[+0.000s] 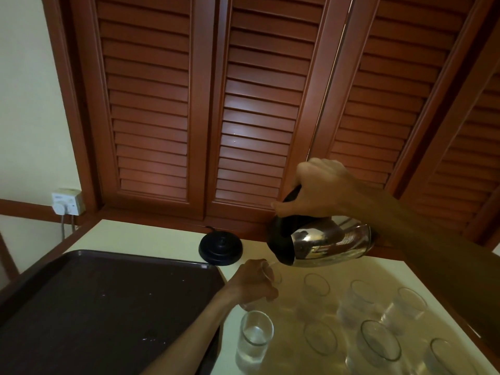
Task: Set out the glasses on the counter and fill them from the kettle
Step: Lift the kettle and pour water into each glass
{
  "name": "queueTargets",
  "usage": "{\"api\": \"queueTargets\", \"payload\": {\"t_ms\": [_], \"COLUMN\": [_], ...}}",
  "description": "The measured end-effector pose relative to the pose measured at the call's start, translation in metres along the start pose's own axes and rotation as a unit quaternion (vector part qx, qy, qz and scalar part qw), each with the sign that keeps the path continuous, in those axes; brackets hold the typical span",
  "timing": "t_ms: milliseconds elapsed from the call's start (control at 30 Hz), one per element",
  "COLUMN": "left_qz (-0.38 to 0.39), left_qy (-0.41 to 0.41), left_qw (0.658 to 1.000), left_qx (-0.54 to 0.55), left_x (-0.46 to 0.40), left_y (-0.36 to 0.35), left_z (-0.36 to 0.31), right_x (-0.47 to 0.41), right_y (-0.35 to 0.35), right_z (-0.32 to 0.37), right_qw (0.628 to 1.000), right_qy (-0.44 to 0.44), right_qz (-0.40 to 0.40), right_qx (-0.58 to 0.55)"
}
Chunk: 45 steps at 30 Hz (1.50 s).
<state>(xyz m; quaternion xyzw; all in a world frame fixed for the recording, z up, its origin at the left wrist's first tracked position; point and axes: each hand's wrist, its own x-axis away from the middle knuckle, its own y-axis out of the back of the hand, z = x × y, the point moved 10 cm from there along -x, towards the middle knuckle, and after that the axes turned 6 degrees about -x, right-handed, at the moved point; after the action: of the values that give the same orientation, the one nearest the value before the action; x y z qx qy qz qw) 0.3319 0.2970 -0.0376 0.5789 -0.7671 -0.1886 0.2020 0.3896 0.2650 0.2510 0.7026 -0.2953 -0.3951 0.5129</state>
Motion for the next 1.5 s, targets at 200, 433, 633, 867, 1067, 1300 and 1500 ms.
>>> {"api": "queueTargets", "payload": {"t_ms": [200,433,633,867,1067,1300,1500], "left_qz": [0.002,0.008,0.011,0.005,-0.017,0.005,0.006], "left_qy": [-0.002,-0.014,-0.021,-0.049,-0.062,-0.084,-0.044], "left_qw": [1.000,1.000,1.000,0.998,0.997,0.993,0.989], "left_qx": [0.010,0.016,0.017,0.030,0.053,0.086,0.142], "left_x": [-0.002,0.001,0.002,0.001,-0.003,-0.002,0.001], "left_y": [-0.001,-0.003,-0.003,0.001,0.012,0.010,-0.003], "left_z": [0.004,0.001,-0.002,-0.007,-0.018,-0.025,0.002], "right_x": [0.001,0.003,0.005,0.022,0.052,0.082,0.110], "right_y": [0.001,-0.006,-0.007,-0.006,-0.007,-0.013,-0.003], "right_z": [0.000,-0.005,-0.013,-0.035,-0.063,-0.080,-0.106], "right_qw": [1.000,1.000,0.999,0.990,0.956,0.924,0.874], "right_qy": [-0.001,0.010,0.001,-0.025,-0.061,-0.103,-0.136], "right_qz": [-0.007,-0.014,-0.028,-0.076,-0.121,-0.165,-0.245], "right_qx": [-0.002,-0.026,-0.038,-0.115,-0.258,-0.330,-0.397]}}
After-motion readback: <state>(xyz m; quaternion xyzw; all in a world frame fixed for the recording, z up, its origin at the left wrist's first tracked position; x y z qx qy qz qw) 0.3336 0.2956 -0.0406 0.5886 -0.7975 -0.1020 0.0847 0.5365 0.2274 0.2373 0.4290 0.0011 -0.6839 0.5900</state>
